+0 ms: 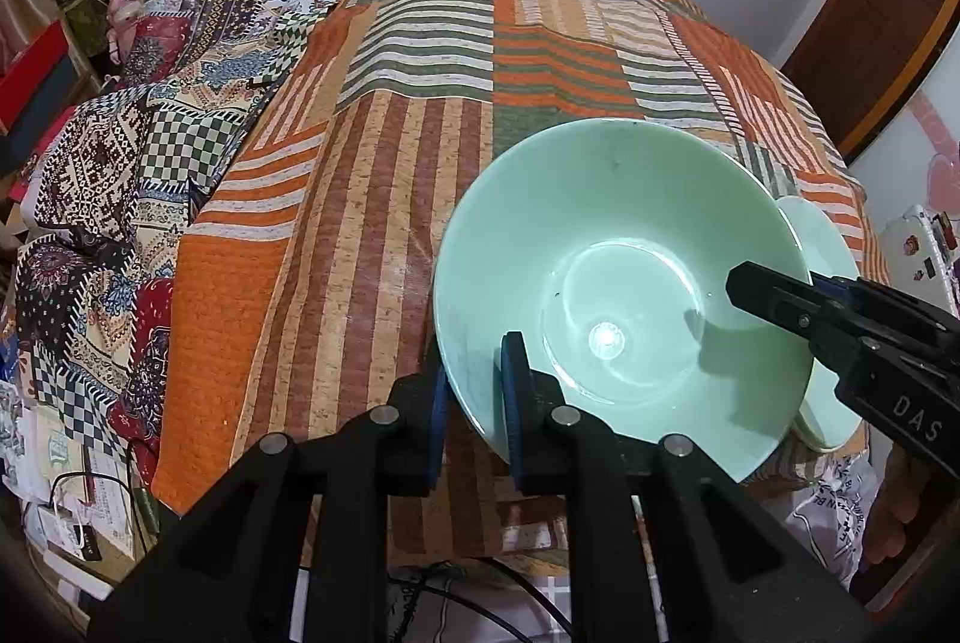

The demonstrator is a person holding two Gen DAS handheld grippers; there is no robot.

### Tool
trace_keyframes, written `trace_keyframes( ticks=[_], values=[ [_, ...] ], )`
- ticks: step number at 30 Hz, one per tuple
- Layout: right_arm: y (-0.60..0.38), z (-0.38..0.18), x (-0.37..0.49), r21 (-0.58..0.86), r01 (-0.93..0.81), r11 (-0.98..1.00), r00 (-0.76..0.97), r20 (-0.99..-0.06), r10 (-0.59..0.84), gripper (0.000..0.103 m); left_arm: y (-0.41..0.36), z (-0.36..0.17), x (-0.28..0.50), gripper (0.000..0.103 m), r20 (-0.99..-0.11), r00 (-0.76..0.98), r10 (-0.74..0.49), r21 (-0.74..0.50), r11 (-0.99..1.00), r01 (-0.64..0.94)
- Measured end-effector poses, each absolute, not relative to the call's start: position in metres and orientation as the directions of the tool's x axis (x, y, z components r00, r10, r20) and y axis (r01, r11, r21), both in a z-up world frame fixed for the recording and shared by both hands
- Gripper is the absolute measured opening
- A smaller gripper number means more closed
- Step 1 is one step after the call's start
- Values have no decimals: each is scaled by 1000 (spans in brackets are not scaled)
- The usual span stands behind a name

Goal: Organize plates and bowls
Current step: 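Lower the mint green bowl into the dotted white bowl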

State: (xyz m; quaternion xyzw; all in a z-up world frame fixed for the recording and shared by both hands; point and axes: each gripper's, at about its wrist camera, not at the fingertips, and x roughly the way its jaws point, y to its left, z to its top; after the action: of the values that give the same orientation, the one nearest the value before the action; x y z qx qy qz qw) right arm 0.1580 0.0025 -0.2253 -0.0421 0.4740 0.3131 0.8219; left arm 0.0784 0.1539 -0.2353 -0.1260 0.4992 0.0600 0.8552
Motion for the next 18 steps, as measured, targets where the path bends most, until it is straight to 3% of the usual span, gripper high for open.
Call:
trace_keyframes(
  ticks=[11,18],
  values=[
    [9,-214,156,99,-590,801,423,-807,412,21,158,-238,81,17,-876,481,-23,-158,957,-242],
    [5,-201,154,74,-599,797,468,-776,423,32,158,-224,74,17,-857,514,-38,-179,957,-228]
  ],
)
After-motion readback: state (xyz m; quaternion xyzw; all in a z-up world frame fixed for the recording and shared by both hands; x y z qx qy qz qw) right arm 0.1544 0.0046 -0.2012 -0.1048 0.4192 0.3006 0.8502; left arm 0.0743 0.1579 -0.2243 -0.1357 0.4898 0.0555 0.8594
